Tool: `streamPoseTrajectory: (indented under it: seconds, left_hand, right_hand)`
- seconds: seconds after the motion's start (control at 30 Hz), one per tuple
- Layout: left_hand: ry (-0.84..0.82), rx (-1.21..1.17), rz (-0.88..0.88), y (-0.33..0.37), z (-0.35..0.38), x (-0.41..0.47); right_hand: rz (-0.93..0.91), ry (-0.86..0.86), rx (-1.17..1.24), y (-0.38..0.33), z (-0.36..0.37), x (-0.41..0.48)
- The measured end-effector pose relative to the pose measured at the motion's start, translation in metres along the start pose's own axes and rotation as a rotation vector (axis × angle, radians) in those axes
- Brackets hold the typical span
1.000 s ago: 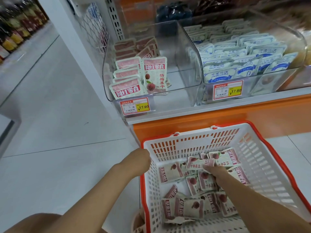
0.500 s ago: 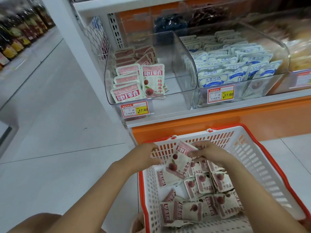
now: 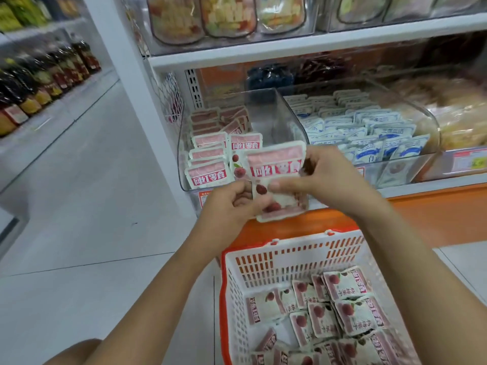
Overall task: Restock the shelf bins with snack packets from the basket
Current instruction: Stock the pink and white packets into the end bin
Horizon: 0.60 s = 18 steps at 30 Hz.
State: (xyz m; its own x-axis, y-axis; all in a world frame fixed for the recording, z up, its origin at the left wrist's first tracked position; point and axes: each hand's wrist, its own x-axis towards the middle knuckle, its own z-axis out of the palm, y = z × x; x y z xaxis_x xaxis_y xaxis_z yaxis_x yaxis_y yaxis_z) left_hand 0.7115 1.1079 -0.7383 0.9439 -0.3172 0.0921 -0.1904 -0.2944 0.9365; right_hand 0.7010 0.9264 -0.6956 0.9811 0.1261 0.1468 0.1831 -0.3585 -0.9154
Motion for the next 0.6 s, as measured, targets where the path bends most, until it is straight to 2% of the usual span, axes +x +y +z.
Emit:
streamPoseTrajectory:
  seconds: [0.13, 0.23, 0.37, 0.5, 0.6]
  left_hand:
    - [0.321, 0.173, 0.078, 0.004, -0.022, 0.018]
    - [0.426, 0.264, 0.074, 0.002, -0.037, 0.028]
    - [0.412, 0.411, 0.057, 0.003, -0.048, 0.049]
    - [0.242, 0.586, -0.020, 0.003, -0.041, 0.078]
    - [0.184, 0.732, 0.003, 0.007, -0.033, 0.104]
  right_hand:
    - [-0.073, 0.304, -0.031, -0.027, -0.005, 0.056]
    - [0.131, 0.262, -0.219, -0.012, 0.005, 0.111]
    - [0.430, 0.146, -0.305, 0.038, 0.031, 0.158]
    - [0.492, 0.150, -0.298, 0.068, 0.043, 0.179]
    - [0.493, 0.204, -0.345, 0.071, 0.048, 0.183]
